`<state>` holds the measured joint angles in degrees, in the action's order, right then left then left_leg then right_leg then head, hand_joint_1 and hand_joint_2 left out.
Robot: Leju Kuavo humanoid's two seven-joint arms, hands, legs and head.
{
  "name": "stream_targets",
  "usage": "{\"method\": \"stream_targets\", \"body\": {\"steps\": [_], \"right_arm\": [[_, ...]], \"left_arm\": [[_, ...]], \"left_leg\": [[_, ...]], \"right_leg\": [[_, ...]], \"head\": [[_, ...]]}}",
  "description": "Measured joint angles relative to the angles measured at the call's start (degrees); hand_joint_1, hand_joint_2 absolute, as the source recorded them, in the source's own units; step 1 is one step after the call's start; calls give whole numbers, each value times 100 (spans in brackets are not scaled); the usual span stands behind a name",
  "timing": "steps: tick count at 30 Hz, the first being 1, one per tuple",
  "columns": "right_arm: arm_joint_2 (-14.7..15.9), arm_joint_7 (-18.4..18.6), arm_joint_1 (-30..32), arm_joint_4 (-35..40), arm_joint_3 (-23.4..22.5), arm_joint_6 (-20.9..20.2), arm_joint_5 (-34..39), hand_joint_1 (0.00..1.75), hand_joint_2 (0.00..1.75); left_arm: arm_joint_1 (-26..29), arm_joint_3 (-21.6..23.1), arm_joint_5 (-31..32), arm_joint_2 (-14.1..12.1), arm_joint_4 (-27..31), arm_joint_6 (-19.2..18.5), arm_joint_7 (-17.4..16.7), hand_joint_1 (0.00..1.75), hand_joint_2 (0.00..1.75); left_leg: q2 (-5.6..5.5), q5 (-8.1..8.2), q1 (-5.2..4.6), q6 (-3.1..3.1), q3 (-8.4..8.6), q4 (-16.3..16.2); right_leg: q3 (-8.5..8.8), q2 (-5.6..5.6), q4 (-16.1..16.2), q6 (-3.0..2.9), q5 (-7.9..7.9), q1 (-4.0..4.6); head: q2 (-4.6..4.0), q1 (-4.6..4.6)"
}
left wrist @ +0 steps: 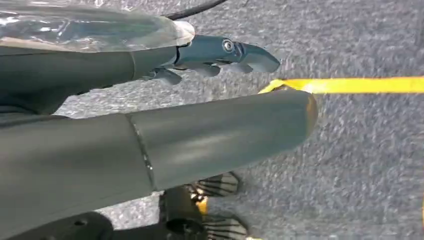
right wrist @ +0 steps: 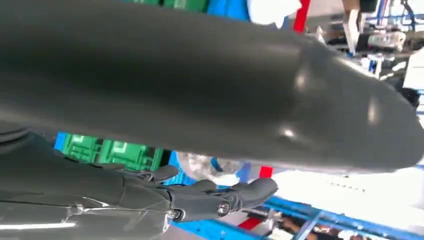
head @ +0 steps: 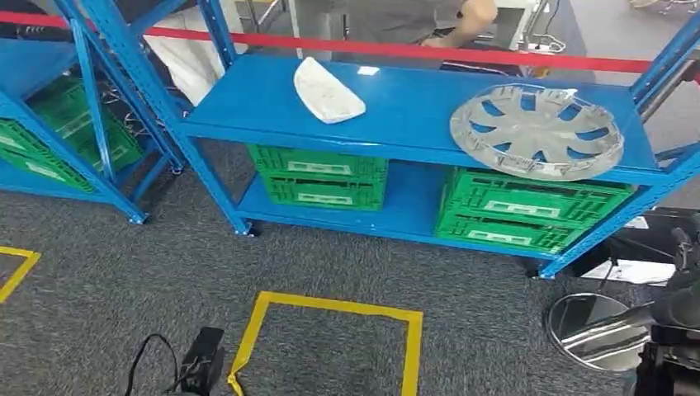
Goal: Take the parts from the cabinet and place them on the table.
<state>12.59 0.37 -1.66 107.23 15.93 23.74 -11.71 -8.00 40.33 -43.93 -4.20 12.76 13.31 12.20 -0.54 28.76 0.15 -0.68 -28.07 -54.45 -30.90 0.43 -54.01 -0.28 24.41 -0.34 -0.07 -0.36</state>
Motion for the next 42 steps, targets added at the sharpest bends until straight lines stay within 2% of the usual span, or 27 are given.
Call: {"method": "stream_targets", "body": {"steps": [1,2,4,5,6,7,9,10,12,14,15,16,19,20,21,22,24,25,29,31,32,35,36,37,38,40,42], "right_arm": [[0,5,-19,9,0,0,-18,0,0],[0,14,-43,11,0,2,-18,0,0],[0,27,-39,11,0,4,-18,0,0],[0,29,-37,9,0,4,-18,0,0],[0,29,-37,9,2,4,-18,0,0],[0,29,-36,9,4,4,-18,0,0],[0,29,-38,11,4,7,-18,0,0],[0,29,-37,9,4,7,-18,0,0],[2,33,-43,13,0,17,-20,0,0],[2,33,-37,13,2,24,-24,0,0],[7,38,-31,15,0,26,-24,0,0],[11,38,-39,15,-11,33,-24,0,0],[11,40,-17,6,-17,35,-24,0,0],[11,40,3,2,-17,35,-24,0,0],[11,42,14,0,-20,35,-24,0,0],[11,42,16,0,-22,35,-24,0,0],[11,42,17,2,-24,35,-24,0,0],[13,40,16,2,-24,35,-24,0,0],[24,47,32,4,-26,33,-24,0,0],[26,44,31,13,-28,31,-26,0,0],[26,42,16,15,-28,31,-26,0,0],[26,53,22,11,-24,22,-26,0,0],[26,55,23,11,-22,22,-26,0,0],[26,57,29,9,-20,20,-26,0,0],[26,57,29,9,-15,17,-24,0,0],[26,57,28,9,-15,13,-24,0,0],[31,60,20,11,-17,13,-24,0,0]], "left_arm": [[-8,0,11,4,0,0,0,0,0],[-19,2,13,7,0,0,0,0,0],[-18,2,13,4,0,0,-4,0,0],[-13,2,13,7,0,0,-4,0,0],[4,2,11,4,0,0,-11,0,0],[15,2,13,-11,0,0,-13,0,0],[7,2,15,-26,0,0,-15,0,0],[10,4,22,-20,0,0,-22,0,0],[-16,7,39,-17,0,-2,-39,0,0],[-16,9,55,-13,0,-2,-50,0,0],[-28,11,55,2,2,-2,-59,0,0],[-29,11,57,2,2,-2,-61,0,0],[-32,13,57,-9,2,-2,-61,0,0],[-30,13,57,-9,2,-2,-63,0,0],[-24,15,57,-7,2,0,-66,0,0],[-17,15,57,-4,2,0,-70,0,0],[-21,15,57,4,2,-2,-77,0,0],[-4,15,55,15,2,-2,-77,0,0],[-31,22,55,33,2,0,-81,0,0],[-44,24,55,33,2,0,-79,0,0],[-61,26,55,31,2,0,-79,0,0],[-55,26,41,31,2,0,-79,0,0],[-44,26,28,31,2,2,-79,0,0],[-20,26,20,26,2,2,-79,0,0],[-11,26,17,13,2,2,-79,0,0],[-14,26,15,-4,2,2,-79,0,0],[-33,26,15,0,2,2,-79,0,0]], "left_leg": [[12,62,0,38,-69,-206],[10,225,12,66,-300,-613],[12,541,40,126,-958,-1637],[13,543,56,146,-1204,-1924],[14,380,70,164,-1289,-1890],[16,98,82,176,-1228,-1597],[25,-604,107,197,-843,-513],[37,-689,122,201,-731,-178],[20,-548,113,90,-667,-127],[14,-485,73,5,-653,-137],[16,-478,110,-32,-610,-110],[14,-446,108,-67,-571,-109],[19,-343,91,-132,-470,-109],[17,-305,84,-133,-426,-109],[13,-259,76,-132,-363,-109],[6,-209,71,-129,-287,-109],[-6,-98,56,-114,-102,-104],[-8,-51,68,-97,-70,-80],[-6,-26,61,4,-40,-3],[12,40,55,77,12,-88],[15,169,51,91,-153,-411],[16,617,63,134,-1070,-1843],[17,565,65,142,-1256,-2007],[17,341,72,145,-1271,-1853],[18,30,78,142,-1154,-1455],[29,-612,78,121,-712,-316],[23,-574,74,52,-616,-92]], "right_leg": [[81,2,59,-16,8,7],[118,-16,77,-46,25,6],[165,-26,75,-73,89,5],[193,-23,72,-76,124,4],[238,-10,70,-69,165,0],[294,8,67,-53,210,-8],[440,13,46,3,330,-34],[378,8,38,46,383,-18],[412,18,25,90,490,31],[459,18,57,148,536,19],[487,14,28,182,571,-1],[441,-1,-159,208,637,-6],[-417,-10,-1616,268,1184,-21],[-668,-11,-1957,274,1226,-21],[-796,-11,-2020,265,1112,-20],[-774,-10,-1802,243,860,-18],[-440,-9,-762,154,105,0],[-318,-11,-276,93,-155,38],[-212,0,-165,44,-44,98],[-34,6,1,16,-45,19],[13,-11,29,-23,-23,15],[83,-28,31,-75,60,16],[119,-22,31,-77,93,15],[170,-3,31,-72,128,14],[227,10,30,-60,170,13],[338,13,24,-3,273,9],[342,26,-2,47,381,61]], "head": [[0,-25],[0,-36],[0,-49],[0,-49],[0,-49],[0,-54],[0,-67],[0,-74],[0,-52],[0,-39],[0,-45],[0,-19],[0,-6],[0,-8],[0,-6],[0,-6],[0,-4],[0,3],[0,23],[-2,10],[0,-10],[0,-23],[0,-28],[0,-34],[0,-41],[0,-47],[0,-41]]}}
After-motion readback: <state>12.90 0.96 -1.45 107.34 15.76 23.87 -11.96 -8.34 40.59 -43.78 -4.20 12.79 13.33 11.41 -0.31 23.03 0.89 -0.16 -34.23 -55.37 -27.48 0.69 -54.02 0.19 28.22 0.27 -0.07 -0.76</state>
